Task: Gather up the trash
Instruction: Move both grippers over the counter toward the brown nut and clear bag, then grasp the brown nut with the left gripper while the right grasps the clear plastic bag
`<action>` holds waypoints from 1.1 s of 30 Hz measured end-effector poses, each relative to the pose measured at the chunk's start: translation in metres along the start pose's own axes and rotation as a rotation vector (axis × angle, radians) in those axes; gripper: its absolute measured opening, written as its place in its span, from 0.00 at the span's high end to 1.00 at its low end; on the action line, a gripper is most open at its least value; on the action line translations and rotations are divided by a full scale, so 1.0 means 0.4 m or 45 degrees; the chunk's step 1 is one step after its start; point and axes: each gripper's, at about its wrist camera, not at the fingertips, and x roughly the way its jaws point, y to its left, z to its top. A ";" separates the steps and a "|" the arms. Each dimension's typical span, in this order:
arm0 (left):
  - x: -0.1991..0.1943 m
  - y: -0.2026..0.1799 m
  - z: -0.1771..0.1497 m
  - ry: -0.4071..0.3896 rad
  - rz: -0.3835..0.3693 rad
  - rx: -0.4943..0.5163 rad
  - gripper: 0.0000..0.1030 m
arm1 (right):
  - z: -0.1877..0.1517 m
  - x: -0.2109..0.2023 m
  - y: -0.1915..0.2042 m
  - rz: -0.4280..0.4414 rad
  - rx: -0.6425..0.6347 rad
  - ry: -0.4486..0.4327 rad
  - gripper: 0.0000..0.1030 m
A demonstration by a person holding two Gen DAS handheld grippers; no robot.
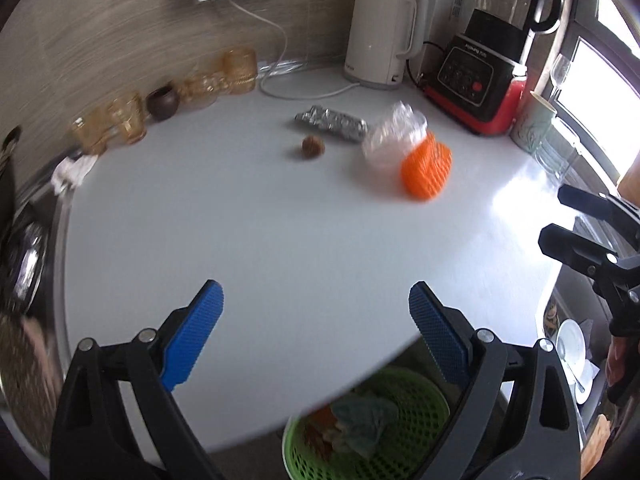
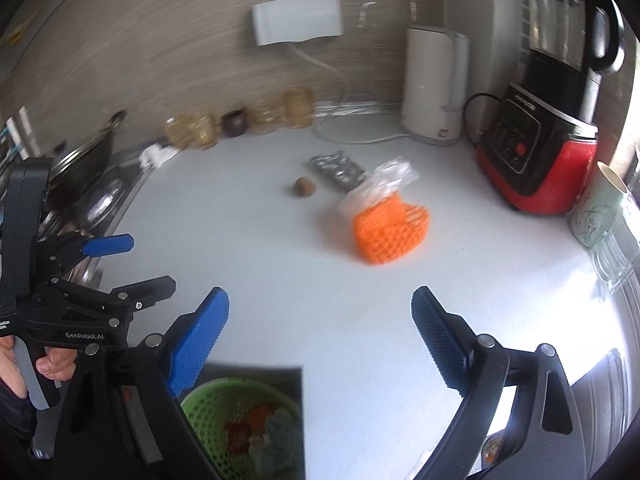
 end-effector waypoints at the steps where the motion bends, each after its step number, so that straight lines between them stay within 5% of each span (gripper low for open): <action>1: 0.020 0.007 0.023 -0.003 -0.011 0.011 0.13 | 0.007 0.008 -0.006 -0.013 0.014 -0.003 0.10; 15: 0.342 0.036 0.257 -0.010 -0.138 0.135 0.17 | 0.091 0.167 -0.082 -0.133 0.182 0.023 0.10; 22: 0.465 0.040 0.297 0.054 -0.131 0.106 0.25 | 0.161 0.272 -0.128 -0.134 0.200 0.022 0.10; 33: 0.521 0.041 0.323 0.074 -0.154 0.101 0.35 | 0.267 0.449 -0.198 -0.064 0.284 0.112 0.10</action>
